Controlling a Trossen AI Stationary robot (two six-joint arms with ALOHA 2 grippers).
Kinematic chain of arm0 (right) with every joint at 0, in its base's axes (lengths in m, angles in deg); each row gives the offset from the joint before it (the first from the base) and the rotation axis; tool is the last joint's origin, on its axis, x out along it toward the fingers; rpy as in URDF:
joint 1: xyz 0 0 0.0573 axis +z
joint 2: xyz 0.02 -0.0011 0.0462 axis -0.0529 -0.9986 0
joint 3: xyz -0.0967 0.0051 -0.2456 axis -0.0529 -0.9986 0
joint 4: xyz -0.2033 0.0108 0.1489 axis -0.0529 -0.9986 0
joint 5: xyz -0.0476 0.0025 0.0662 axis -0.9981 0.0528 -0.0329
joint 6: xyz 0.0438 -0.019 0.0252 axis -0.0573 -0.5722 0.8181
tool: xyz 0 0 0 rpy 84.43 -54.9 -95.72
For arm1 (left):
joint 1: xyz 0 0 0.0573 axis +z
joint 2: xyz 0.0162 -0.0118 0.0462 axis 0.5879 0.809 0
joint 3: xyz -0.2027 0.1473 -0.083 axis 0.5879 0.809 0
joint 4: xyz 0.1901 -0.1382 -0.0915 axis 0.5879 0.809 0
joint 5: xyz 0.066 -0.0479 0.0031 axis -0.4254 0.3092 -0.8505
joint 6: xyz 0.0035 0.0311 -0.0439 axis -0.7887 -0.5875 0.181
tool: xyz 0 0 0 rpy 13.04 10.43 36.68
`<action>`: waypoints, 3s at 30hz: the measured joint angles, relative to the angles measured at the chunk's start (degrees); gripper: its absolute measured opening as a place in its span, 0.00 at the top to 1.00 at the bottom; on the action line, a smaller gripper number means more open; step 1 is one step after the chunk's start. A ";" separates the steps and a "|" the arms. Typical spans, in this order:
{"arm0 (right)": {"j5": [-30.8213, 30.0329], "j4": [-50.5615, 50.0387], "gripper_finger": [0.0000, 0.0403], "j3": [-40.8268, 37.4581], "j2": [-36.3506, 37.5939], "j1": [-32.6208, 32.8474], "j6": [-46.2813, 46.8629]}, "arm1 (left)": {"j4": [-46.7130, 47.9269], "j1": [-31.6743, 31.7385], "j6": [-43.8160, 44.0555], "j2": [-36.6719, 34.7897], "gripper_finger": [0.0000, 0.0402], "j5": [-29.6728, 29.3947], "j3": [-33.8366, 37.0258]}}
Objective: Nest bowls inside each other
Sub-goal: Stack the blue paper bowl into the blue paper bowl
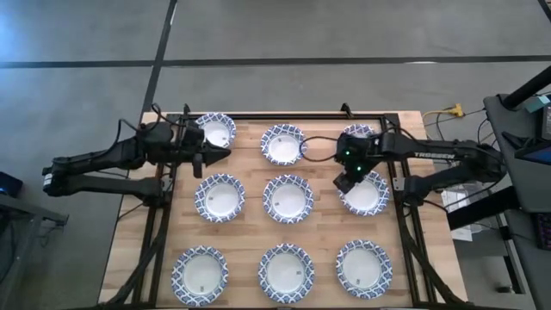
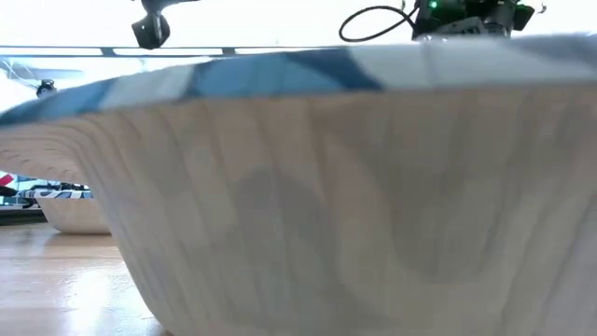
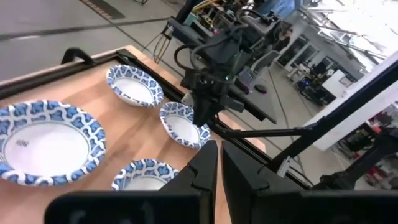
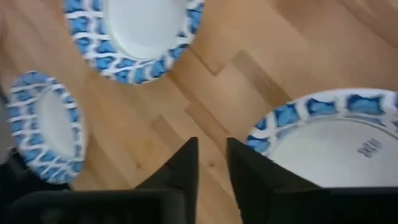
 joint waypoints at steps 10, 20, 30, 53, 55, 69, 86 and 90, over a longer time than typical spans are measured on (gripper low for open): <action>-10.08 -2.19 0.55 -0.40 -1.10 9.57 11.54 | 1.27 -0.26 1.33 1.04 0.98 0.24 0.88; -13.99 -2.42 0.58 -2.04 -8.59 18.89 20.66 | 1.19 -0.26 1.29 3.71 0.98 0.62 1.05; -14.34 -2.30 0.62 -2.04 -17.21 20.81 19.75 | 1.20 -0.26 1.27 4.21 0.98 1.93 1.05; -13.11 -1.69 0.97 -2.04 -9.63 20.77 16.58 | 1.23 -0.26 1.25 4.17 0.98 2.60 1.80; -12.89 -0.65 0.96 -2.04 -6.80 20.77 16.58 | 1.21 -0.26 1.25 4.18 0.98 2.60 1.81; -14.80 28.19 0.97 -1.17 3.85 20.81 -0.66 | 0.85 -0.26 0.72 2.84 0.98 2.59 1.66; -15.51 12.47 0.97 28.74 -24.34 23.41 -50.45 | 1.91 -0.26 -2.78 -4.47 0.98 2.29 2.58; -25.48 5.47 0.97 34.84 -30.06 23.77 -56.44 | 2.08 -0.24 -3.24 -5.25 0.98 2.26 2.83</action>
